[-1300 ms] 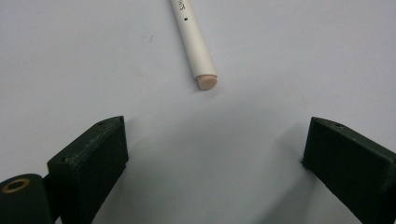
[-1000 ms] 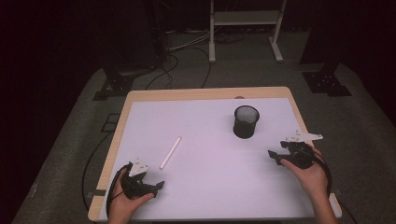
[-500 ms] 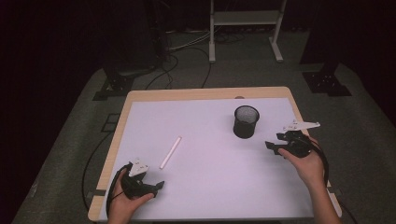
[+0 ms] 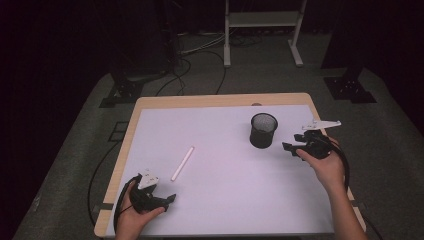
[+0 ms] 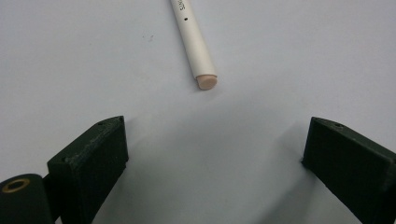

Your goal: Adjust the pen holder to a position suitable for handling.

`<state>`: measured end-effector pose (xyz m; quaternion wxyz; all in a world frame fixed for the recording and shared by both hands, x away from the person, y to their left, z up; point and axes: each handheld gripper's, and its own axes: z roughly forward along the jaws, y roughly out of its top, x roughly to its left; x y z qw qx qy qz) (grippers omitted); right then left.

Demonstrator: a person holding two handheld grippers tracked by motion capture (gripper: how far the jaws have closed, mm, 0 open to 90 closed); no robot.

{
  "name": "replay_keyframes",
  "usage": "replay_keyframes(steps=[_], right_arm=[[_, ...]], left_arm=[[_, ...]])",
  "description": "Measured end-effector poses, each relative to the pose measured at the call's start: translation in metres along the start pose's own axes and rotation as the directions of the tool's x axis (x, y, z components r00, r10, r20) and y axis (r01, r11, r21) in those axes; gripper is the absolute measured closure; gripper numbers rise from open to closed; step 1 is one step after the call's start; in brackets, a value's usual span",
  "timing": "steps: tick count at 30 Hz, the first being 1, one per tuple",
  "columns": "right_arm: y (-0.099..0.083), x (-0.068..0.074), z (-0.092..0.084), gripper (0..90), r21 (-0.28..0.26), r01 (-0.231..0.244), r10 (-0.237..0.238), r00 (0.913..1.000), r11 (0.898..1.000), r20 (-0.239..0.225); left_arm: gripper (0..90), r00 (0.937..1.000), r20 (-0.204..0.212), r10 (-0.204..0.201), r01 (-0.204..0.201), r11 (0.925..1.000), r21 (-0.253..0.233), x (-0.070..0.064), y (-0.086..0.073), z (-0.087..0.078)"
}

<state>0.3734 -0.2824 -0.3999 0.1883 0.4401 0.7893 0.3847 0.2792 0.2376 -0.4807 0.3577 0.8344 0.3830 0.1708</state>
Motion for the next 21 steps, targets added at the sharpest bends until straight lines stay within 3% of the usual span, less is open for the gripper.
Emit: replay_keyframes(steps=[21], right_arm=[[0.037,-0.008,0.013,41.4,0.018,0.005,-0.005,1.0,1.0,-0.007]], left_arm=[[5.5,1.0,-0.002,0.008,-0.008,1.0,0.004,0.0,0.0,0.0]])
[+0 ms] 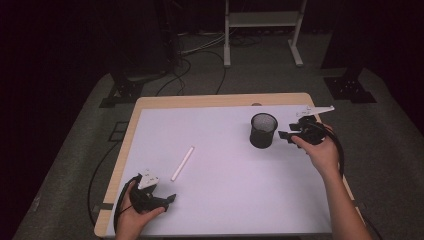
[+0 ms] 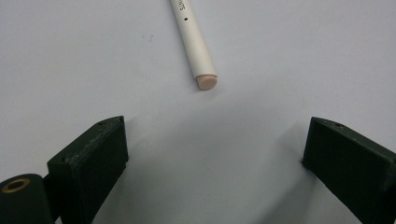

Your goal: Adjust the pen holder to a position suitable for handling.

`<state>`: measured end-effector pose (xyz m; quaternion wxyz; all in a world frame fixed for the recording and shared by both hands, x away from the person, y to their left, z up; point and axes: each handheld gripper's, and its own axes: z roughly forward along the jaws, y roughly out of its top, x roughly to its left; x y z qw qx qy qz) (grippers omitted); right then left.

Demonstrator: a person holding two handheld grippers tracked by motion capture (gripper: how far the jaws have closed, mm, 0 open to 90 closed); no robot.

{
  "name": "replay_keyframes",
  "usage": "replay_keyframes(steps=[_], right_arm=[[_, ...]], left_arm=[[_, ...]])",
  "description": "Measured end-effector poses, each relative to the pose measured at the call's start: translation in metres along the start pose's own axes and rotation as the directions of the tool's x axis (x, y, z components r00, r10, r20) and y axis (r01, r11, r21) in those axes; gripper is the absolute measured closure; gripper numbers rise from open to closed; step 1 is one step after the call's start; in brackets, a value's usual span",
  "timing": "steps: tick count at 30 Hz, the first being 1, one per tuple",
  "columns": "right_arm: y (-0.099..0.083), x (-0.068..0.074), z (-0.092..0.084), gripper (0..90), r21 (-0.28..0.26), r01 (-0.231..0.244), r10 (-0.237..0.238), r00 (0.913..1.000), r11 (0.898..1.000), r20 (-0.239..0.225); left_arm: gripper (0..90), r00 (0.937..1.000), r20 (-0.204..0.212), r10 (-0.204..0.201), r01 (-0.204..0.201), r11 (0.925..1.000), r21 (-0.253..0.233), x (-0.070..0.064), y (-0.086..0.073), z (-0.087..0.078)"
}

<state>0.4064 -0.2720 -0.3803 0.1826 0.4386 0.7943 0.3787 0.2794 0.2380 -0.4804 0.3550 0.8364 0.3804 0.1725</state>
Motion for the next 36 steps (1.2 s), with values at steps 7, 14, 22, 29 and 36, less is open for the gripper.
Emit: replay_keyframes(steps=[7,14,22,29,36], right_arm=[[0.013,-0.003,0.007,41.8,0.01,0.008,-0.008,1.0,1.0,0.003],[0.025,-0.006,0.014,42.5,0.012,0.001,-0.001,1.0,1.0,0.004],[0.036,-0.013,0.027,43.4,0.037,-0.014,0.014,0.9998,0.999,0.011],[0.044,-0.018,0.038,45.0,0.054,-0.028,0.027,0.9996,0.998,0.01],[0.048,-0.021,0.05,48.5,0.084,-0.044,0.044,0.999,0.996,0.003]], left_arm=[[5.5,1.0,0.001,-0.004,0.004,1.0,-0.004,0.0,0.0,0.0],[5.5,1.0,0.001,-0.004,0.004,1.0,-0.004,0.0,0.0,0.0],[5.5,1.0,0.001,-0.004,0.004,1.0,-0.004,0.0,0.0,0.0],[5.5,1.0,0.001,-0.004,0.004,1.0,-0.004,0.0,0.0,0.0],[5.5,1.0,0.001,-0.004,0.004,1.0,-0.004,0.0,0.0,0.0]])
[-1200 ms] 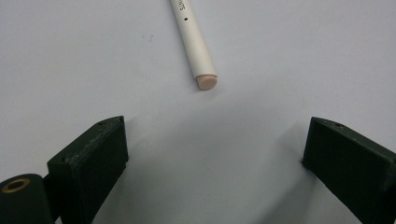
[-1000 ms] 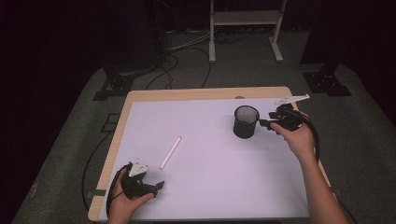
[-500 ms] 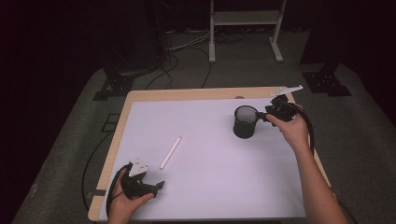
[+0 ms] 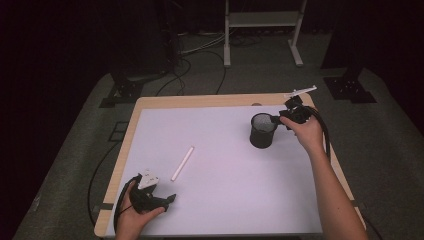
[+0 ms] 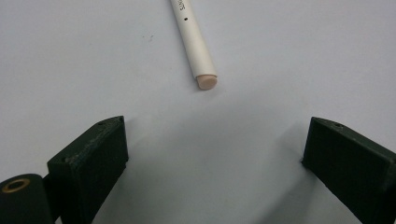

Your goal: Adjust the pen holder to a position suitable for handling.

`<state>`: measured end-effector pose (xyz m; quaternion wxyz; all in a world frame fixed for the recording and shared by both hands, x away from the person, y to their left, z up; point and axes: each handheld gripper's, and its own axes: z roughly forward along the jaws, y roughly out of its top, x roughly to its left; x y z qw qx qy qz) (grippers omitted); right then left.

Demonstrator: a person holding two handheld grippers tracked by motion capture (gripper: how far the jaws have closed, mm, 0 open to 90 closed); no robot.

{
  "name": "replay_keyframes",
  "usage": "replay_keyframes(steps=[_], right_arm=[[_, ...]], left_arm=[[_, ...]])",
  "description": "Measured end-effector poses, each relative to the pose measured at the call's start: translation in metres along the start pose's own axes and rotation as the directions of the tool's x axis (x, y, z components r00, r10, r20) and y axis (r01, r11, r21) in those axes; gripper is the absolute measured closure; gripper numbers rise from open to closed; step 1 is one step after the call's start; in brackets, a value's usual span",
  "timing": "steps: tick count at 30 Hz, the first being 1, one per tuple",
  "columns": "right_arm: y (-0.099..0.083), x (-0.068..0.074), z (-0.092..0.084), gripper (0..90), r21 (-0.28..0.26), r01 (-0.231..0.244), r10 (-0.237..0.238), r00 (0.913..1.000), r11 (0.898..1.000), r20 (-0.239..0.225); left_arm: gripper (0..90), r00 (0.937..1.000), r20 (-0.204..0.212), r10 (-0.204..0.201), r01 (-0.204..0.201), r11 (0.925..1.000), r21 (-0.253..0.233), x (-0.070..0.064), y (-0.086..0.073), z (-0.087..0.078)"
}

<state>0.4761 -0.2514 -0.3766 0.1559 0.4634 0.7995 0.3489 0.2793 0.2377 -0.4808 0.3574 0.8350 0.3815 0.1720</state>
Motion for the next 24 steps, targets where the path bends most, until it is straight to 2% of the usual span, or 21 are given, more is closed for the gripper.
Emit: replay_keyframes(steps=[11,24], right_arm=[[0.003,0.002,0.018,56.3,0.054,0.008,-0.007,0.9999,0.999,-0.008],[0.005,0.003,0.027,73.1,0.101,0.013,-0.012,0.9999,0.995,-0.008]], left_arm=[[5.5,1.0,-0.001,0.001,-0.001,1.0,0.001,0.0,0.0,0.0],[5.5,1.0,-0.001,0.001,-0.001,1.0,0.001,0.0,0.0,0.0]])
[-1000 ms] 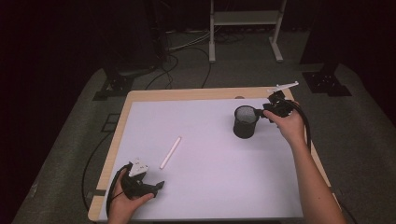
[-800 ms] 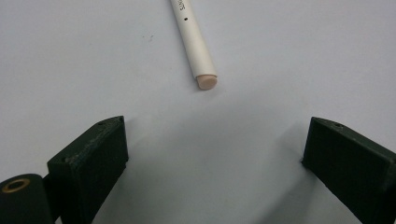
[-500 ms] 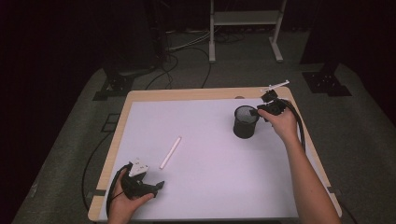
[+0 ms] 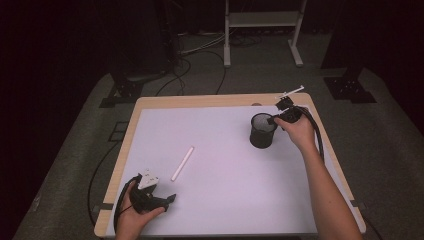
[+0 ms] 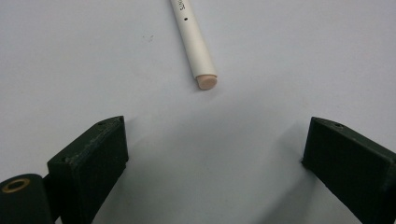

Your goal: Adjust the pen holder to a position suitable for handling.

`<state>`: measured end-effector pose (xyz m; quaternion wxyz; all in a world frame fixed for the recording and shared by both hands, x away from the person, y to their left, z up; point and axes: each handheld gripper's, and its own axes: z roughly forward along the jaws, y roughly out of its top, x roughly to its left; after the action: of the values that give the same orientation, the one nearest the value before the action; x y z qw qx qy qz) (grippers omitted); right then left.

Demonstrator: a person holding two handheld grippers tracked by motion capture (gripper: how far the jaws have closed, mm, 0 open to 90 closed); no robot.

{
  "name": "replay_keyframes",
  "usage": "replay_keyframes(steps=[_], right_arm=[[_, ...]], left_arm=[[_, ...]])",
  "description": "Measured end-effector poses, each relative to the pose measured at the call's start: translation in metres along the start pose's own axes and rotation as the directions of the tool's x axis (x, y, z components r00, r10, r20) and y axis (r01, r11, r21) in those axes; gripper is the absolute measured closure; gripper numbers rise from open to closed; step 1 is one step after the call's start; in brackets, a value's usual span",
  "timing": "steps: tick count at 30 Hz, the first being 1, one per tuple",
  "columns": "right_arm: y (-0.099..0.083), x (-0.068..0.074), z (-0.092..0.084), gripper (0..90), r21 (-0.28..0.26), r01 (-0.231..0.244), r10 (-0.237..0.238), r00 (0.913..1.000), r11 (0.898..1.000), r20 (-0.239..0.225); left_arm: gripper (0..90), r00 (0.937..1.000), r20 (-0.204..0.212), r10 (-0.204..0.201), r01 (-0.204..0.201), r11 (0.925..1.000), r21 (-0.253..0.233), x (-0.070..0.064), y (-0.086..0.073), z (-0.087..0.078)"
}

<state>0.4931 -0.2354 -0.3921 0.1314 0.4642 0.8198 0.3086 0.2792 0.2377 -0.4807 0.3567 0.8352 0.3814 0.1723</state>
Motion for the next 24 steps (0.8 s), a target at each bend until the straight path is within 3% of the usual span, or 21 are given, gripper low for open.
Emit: replay_keyframes(steps=[9,24], right_arm=[[0.0013,0.0003,0.0013,77.8,0.01,0.004,-0.004,0.9998,1.0,0.02],[0.0023,0.0027,-0.0063,81.5,-0.003,0.004,-0.004,0.9997,1.0,-0.025]], left_arm=[[5.5,1.0,0.0,0.0,0.0,1.0,0.0,0.0,0.0,0.0],[5.5,1.0,0.0,0.0,0.0,1.0,0.0,0.0,0.0,0.0]])
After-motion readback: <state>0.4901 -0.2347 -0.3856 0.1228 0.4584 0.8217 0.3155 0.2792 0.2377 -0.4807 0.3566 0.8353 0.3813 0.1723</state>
